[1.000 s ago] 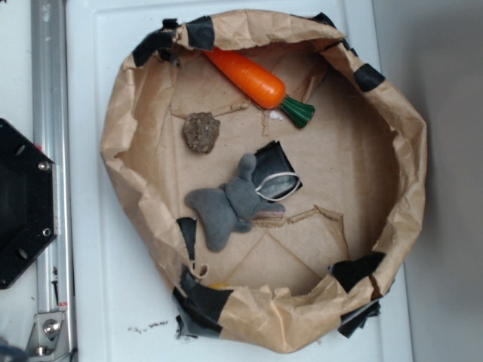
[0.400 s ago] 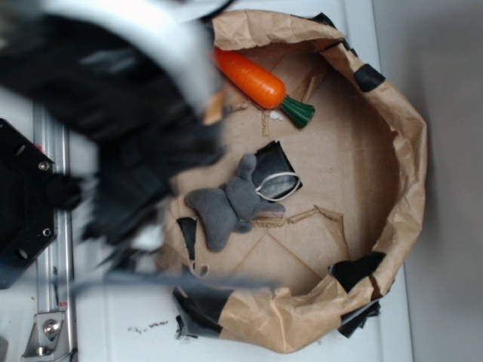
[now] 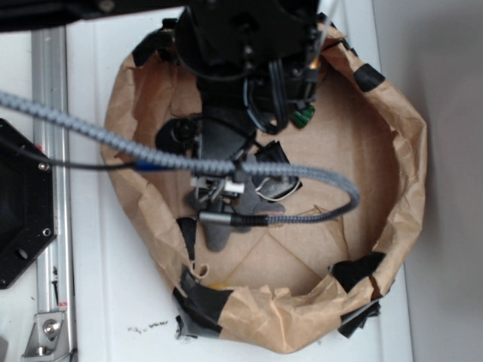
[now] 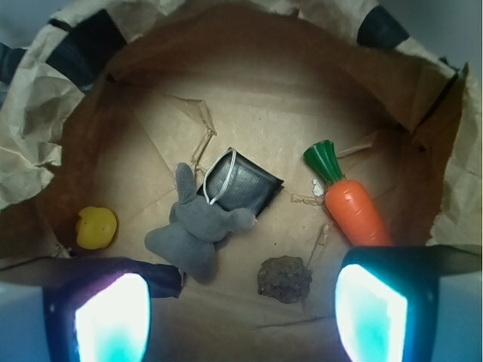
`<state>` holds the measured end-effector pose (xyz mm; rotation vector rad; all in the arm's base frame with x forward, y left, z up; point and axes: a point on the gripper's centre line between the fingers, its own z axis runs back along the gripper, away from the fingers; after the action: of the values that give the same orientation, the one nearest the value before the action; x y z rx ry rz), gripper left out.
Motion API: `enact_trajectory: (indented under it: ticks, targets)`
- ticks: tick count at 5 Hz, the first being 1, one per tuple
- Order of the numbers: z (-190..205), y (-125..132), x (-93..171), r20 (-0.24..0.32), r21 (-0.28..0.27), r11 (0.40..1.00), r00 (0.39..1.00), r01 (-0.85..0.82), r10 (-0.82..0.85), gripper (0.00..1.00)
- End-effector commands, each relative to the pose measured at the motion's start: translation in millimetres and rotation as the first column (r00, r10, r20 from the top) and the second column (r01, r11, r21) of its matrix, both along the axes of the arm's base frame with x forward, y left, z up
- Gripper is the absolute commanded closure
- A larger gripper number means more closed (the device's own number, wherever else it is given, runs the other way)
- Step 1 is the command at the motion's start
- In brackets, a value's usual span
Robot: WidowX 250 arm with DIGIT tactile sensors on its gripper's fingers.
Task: Grab the carrot.
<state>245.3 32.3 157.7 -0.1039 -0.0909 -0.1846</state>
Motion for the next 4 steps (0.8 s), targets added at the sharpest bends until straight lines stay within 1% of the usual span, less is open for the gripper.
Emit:
enact_trajectory:
  ticks: [1,2,3,4]
  targets:
    - [12.3,6.4,2.6,0.048,0.012,1.0,0.999,-0.013,0.012,0.0]
    - [-27.9,6.2,-1.8,0.045,0.156,0.967,0.976,0.204,-0.213,0.0]
    - [-59.0,4.8,-0.5,0.044,0.231,0.883,0.902,0.409,-0.43,0.0]
    - [-79.8,11.4,4.5,-0.03,0.247,0.856,0.887,0.454,-0.461,0.0]
